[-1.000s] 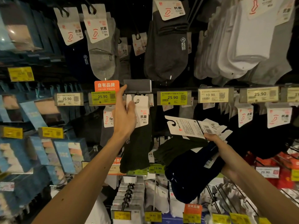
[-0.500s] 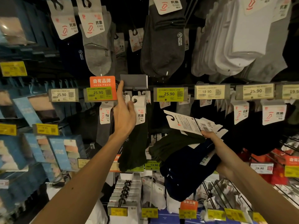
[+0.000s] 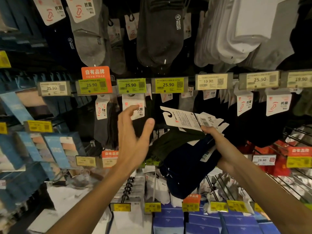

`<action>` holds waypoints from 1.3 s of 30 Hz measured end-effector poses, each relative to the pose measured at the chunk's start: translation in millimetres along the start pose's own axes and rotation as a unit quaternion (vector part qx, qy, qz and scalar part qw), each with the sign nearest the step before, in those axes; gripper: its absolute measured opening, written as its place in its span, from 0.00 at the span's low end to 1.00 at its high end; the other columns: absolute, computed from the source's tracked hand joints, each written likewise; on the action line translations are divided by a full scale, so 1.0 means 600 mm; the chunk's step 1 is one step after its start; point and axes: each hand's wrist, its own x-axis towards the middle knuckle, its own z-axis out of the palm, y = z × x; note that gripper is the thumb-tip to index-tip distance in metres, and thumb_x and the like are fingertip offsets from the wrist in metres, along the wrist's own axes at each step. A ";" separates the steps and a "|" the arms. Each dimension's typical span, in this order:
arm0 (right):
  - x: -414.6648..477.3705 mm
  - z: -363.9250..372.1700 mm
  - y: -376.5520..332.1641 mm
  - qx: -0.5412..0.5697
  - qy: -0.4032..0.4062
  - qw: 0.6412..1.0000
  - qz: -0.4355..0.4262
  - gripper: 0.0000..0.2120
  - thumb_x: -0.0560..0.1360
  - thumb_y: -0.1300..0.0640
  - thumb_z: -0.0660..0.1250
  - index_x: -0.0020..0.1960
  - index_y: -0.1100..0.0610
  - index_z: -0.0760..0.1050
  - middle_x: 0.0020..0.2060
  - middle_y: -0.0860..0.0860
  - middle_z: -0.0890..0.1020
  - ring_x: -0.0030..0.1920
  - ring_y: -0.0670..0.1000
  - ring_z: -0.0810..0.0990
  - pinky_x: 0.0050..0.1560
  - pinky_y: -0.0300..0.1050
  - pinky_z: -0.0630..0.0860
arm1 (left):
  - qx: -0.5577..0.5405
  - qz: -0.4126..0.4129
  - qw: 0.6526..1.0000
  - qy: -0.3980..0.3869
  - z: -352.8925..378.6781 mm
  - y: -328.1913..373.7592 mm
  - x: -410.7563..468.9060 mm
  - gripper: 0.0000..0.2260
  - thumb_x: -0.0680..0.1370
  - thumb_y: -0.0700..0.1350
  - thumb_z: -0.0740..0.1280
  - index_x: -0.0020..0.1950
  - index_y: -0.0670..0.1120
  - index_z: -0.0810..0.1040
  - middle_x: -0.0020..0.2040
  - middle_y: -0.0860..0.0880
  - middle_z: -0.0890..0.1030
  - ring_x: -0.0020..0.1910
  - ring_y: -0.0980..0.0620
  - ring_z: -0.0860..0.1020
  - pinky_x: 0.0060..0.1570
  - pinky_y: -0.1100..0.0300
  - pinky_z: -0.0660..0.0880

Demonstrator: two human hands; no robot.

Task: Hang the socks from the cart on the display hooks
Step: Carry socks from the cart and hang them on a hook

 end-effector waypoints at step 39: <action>-0.052 -0.048 -0.038 -0.036 0.029 0.994 -0.102 0.07 0.76 0.59 0.71 0.53 0.53 0.82 0.44 0.50 0.88 0.43 0.48 0.87 0.43 0.45 0.79 | -0.189 -0.277 0.942 0.026 -0.008 0.032 0.043 0.20 0.81 0.37 0.65 0.71 0.46 0.66 0.56 0.47 0.83 0.56 0.49 0.82 0.58 0.47 0.79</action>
